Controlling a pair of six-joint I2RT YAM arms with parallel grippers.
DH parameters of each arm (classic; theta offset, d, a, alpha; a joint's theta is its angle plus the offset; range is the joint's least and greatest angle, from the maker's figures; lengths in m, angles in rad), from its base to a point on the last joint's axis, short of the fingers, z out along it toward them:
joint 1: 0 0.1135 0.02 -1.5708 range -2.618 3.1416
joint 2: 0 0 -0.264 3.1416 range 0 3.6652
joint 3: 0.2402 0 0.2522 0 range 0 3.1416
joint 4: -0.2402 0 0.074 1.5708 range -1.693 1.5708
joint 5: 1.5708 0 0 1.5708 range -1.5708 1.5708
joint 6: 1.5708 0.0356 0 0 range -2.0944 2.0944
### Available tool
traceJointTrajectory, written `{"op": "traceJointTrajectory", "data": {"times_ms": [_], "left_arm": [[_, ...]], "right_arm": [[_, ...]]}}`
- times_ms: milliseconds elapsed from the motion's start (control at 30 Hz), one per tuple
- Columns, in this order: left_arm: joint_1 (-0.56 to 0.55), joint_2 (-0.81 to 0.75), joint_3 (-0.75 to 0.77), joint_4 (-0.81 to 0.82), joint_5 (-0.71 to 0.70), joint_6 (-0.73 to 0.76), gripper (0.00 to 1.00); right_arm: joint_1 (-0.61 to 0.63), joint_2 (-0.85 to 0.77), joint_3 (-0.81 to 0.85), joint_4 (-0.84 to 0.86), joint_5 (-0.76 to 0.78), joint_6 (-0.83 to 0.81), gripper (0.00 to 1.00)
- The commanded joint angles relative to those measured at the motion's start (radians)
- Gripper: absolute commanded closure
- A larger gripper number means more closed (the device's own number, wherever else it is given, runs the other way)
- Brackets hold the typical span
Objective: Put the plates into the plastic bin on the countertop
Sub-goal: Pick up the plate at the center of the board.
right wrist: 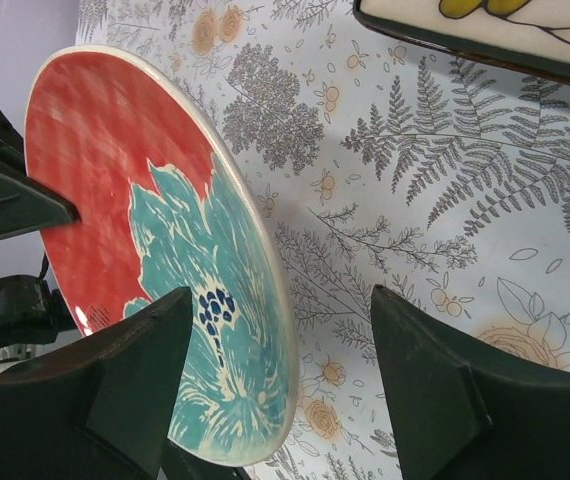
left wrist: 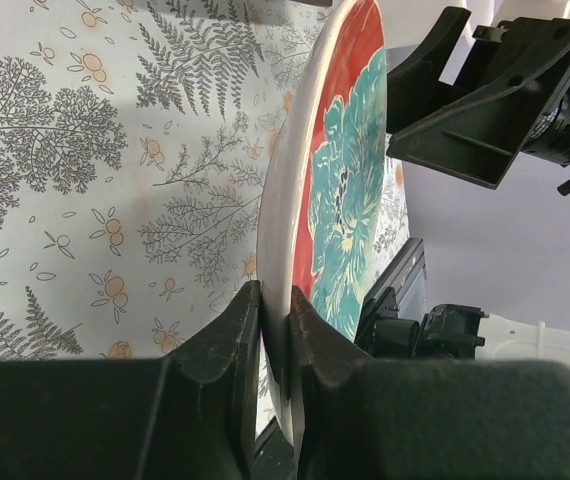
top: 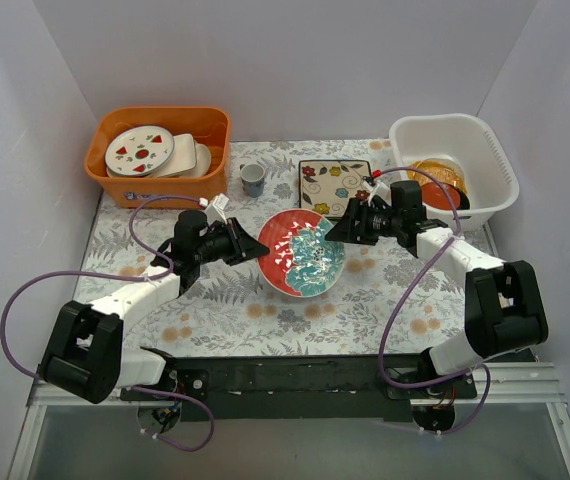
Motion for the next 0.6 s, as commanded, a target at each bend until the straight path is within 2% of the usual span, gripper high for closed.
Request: {"op": "traceJointTrajectory", "data": {"times_ms": [0,333,433,500,567], "left_arm": [[0.005,-0.094,0.070,0.162,0.091,-0.064,1.00],[0.005,-0.099,0.069,0.182,0.094,-0.074,1.00],[0.005,-0.093,0.069,0.187,0.102,-0.078,1.00],[0.005,-0.090,0.072,0.185,0.102,-0.077,1.00],[0.005,-0.087,0.070,0.184,0.102,-0.074,1.00]], "right_arm": [[0.021,0.023,-0.014,0.071,-0.032,0.015,0.24],[0.038,0.046,-0.013,0.109,-0.075,0.032,0.45],[0.039,0.052,-0.011,0.121,-0.094,0.036,0.63],[0.039,0.060,-0.013,0.131,-0.100,0.039,0.83],[0.041,0.063,-0.010,0.134,-0.108,0.044,0.93]]}}
